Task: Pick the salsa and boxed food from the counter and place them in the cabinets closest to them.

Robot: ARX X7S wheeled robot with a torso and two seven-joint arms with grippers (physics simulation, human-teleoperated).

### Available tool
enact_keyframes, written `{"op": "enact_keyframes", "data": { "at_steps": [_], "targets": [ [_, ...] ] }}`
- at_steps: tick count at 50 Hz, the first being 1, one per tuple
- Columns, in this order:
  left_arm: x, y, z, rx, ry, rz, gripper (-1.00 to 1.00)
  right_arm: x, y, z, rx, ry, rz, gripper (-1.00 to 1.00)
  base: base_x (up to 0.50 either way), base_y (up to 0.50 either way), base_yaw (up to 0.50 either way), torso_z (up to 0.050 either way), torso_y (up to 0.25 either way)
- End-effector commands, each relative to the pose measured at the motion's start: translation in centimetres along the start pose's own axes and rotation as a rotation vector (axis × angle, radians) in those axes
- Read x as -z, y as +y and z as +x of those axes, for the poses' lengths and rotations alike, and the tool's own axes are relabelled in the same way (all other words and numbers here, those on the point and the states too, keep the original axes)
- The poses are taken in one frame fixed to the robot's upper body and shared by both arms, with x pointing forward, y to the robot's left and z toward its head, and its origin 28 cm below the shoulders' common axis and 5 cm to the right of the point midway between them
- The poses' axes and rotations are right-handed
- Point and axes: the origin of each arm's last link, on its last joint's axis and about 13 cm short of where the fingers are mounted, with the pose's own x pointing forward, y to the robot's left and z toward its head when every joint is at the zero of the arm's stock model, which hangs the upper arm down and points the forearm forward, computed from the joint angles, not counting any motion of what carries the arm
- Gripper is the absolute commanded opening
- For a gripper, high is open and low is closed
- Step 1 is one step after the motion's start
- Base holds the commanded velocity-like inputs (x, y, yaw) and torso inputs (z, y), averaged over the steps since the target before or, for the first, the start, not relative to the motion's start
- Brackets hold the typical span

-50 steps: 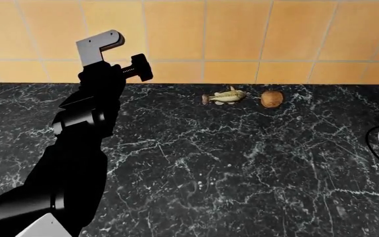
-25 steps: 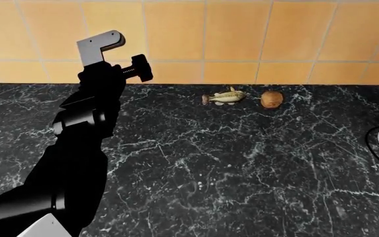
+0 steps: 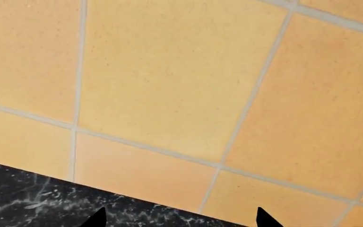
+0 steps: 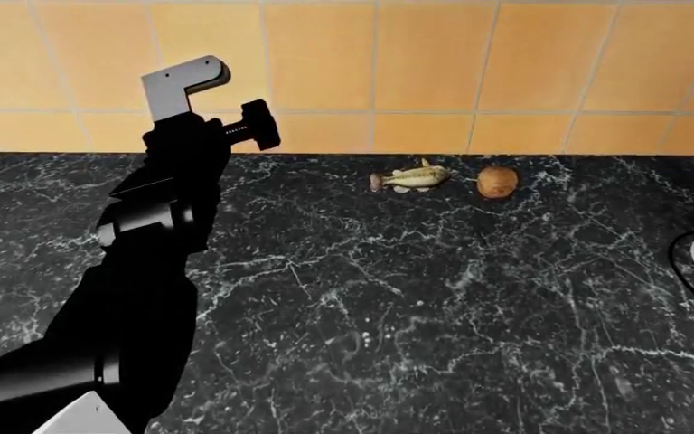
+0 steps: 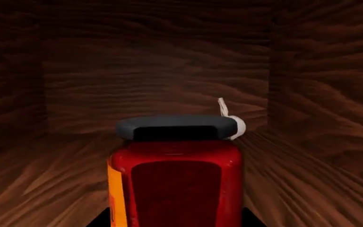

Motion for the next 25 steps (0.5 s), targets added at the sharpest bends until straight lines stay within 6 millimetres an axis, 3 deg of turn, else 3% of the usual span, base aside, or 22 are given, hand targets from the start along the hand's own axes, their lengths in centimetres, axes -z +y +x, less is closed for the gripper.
{"op": "enact_keyframes", "data": {
  "at_steps": [1, 25],
  "targets": [
    [0.0, 0.0, 0.0, 0.002, -0.001, 0.003, 1.0, 3.0, -0.5, 3.4, 0.079, 0.22, -0.028, 1.0, 0.0, 0.0, 0.0, 0.0, 0.0],
    [0.0, 0.0, 0.0, 0.003, -0.002, 0.006, 1.0, -0.4, 1.1, -0.9, 0.017, 0.038, -0.092, 1.0, 0.0, 0.0, 0.0, -0.001, 0.0]
  ]
}}
